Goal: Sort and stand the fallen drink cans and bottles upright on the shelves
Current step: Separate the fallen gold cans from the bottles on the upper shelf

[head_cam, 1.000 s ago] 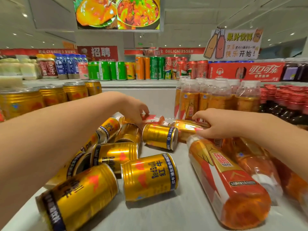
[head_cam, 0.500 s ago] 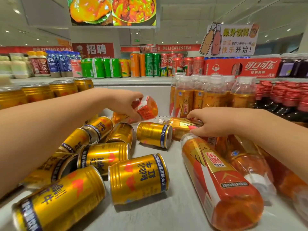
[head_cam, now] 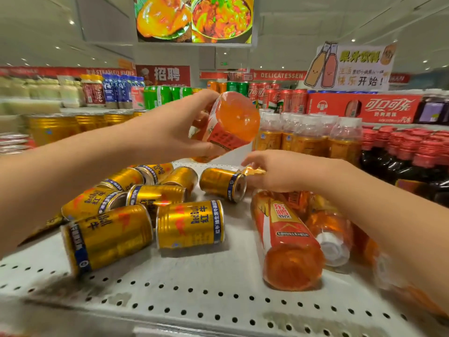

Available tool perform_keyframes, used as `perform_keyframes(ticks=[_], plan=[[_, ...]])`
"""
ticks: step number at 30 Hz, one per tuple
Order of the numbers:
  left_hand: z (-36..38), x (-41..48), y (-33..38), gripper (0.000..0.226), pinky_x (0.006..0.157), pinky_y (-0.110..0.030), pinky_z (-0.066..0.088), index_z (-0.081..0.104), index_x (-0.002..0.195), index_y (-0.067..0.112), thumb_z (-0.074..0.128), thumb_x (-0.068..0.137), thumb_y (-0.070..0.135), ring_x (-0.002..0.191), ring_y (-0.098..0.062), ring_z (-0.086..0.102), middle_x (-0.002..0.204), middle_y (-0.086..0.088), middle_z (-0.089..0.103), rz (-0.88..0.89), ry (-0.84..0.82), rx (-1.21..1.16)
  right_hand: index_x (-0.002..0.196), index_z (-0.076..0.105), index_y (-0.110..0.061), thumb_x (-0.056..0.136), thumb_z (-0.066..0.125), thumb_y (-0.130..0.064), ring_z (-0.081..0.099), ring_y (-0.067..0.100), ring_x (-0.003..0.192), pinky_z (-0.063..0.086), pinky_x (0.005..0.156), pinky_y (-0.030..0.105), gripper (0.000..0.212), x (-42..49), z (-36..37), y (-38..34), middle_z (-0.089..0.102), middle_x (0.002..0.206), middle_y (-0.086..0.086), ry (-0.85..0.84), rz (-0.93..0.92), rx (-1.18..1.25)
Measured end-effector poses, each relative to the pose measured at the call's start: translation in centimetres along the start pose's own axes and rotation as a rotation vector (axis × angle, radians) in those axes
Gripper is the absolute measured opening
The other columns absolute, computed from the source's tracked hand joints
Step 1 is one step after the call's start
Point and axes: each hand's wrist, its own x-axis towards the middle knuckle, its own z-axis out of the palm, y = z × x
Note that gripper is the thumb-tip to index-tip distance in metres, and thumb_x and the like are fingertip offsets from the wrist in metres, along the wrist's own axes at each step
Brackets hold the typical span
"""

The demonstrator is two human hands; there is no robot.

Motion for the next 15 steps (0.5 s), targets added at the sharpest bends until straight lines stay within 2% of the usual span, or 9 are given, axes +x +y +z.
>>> perform_keyframes(ticks=[2,4,6,8,10,11,12,14,15], plan=[[0.0,-1.7,1.9,0.077,0.089,-0.012,0.050,0.039,0.140,0.046,0.081,0.076,0.053,0.120,0.013,0.055,0.128,0.031,0.058,0.031,0.021,-0.023,0.142,0.048,-0.031,0.098,0.054,-0.049,0.058,0.020,0.116,0.049,0.094,0.035,0.048,-0.6,-0.2,-0.1,0.059,0.136,-0.003,0.003,-0.017,0.019],[0.2,-3.8,3.5,0.080,0.093,-0.009,0.047,0.037,0.144,0.045,0.079,0.077,0.056,0.125,0.012,0.052,0.134,0.031,0.054,0.075,0.053,0.006,0.135,0.055,-0.028,0.098,0.054,-0.048,0.060,0.016,0.103,0.051,0.089,0.035,0.041,-1.3,-0.2,-0.3,0.064,0.119,-0.006,-0.001,-0.052,0.037],[0.9,-5.0,4.0,0.078,0.094,0.000,0.039,0.037,0.145,0.042,0.071,0.079,0.064,0.127,0.016,0.046,0.138,0.036,0.048,0.143,0.077,0.097,0.103,0.064,-0.024,0.099,0.055,-0.039,0.057,0.014,0.078,0.052,0.076,0.036,0.017,-2.0,-0.1,-0.1,0.063,0.089,-0.006,0.033,-0.095,0.154],[2.1,-5.7,3.5,0.067,0.101,-0.008,0.041,0.044,0.141,0.029,0.065,0.087,0.063,0.134,0.006,0.046,0.150,0.025,0.047,0.182,0.111,0.180,0.074,0.053,-0.031,0.097,0.055,-0.031,0.051,0.010,0.065,0.044,0.067,0.033,0.023,-2.6,-0.4,0.1,0.056,0.072,-0.010,0.067,-0.120,0.209],[3.6,-6.9,2.1,0.055,0.109,-0.026,0.043,0.049,0.141,0.020,0.058,0.098,0.053,0.141,-0.017,0.047,0.156,0.000,0.047,0.296,-0.092,0.327,0.082,0.054,-0.036,0.097,0.055,-0.035,0.058,0.008,0.077,0.042,0.065,0.026,0.015,-3.0,-0.9,0.4,0.058,0.083,-0.015,0.119,-0.115,0.168],[4.0,-7.3,2.2,0.052,0.109,-0.027,0.041,0.050,0.143,0.019,0.057,0.100,0.047,0.143,-0.019,0.046,0.156,-0.005,0.047,0.388,-0.145,0.409,0.094,0.057,-0.036,0.098,0.054,-0.037,0.059,0.009,0.084,0.041,0.064,0.023,0.005,-3.2,-1.0,0.5,0.059,0.092,-0.015,0.129,-0.111,0.138],[4.6,-7.3,2.6,0.047,0.110,-0.025,0.040,0.051,0.141,0.021,0.058,0.100,0.043,0.145,-0.018,0.044,0.155,-0.004,0.047,0.348,-0.232,0.342,0.110,0.060,-0.035,0.099,0.054,-0.038,0.059,0.009,0.088,0.041,0.063,0.020,0.013,-3.3,-0.9,0.5,0.060,0.098,-0.013,0.133,-0.100,0.122],[3.8,-7.3,5.0,0.048,0.113,-0.023,0.036,0.045,0.144,0.025,0.057,0.101,0.043,0.147,-0.013,0.039,0.157,0.002,0.043,0.241,-0.126,0.362,0.127,0.059,-0.032,0.100,0.052,-0.042,0.061,0.011,0.092,0.045,0.068,0.022,0.029,-3.7,-0.9,0.3,0.064,0.107,-0.010,0.121,-0.074,0.126],[3.5,-8.0,5.4,0.054,0.116,-0.024,0.035,0.040,0.149,0.024,0.057,0.102,0.044,0.148,-0.012,0.037,0.159,0.003,0.041,0.386,-0.099,0.368,0.129,0.059,-0.031,0.100,0.052,-0.043,0.063,0.012,0.094,0.048,0.071,0.024,0.032,-3.9,-0.8,0.1,0.065,0.110,-0.009,0.120,-0.064,0.140]])
